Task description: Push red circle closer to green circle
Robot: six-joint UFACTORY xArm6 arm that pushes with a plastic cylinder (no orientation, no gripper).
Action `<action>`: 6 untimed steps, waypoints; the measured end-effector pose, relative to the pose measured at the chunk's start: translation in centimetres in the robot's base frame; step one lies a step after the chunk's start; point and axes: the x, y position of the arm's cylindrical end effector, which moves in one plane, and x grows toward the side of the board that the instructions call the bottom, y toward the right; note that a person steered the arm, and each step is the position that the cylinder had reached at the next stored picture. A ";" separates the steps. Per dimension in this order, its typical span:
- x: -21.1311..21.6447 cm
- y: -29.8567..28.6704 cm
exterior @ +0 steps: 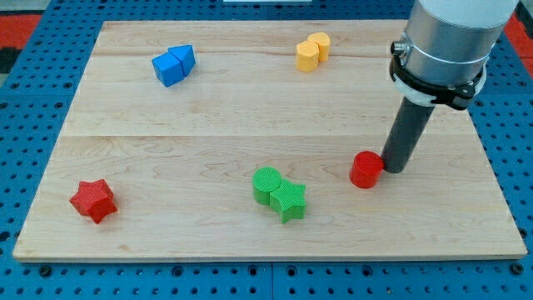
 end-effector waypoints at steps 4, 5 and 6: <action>1.3 -7.8; -0.7 -10.7; -3.5 -12.5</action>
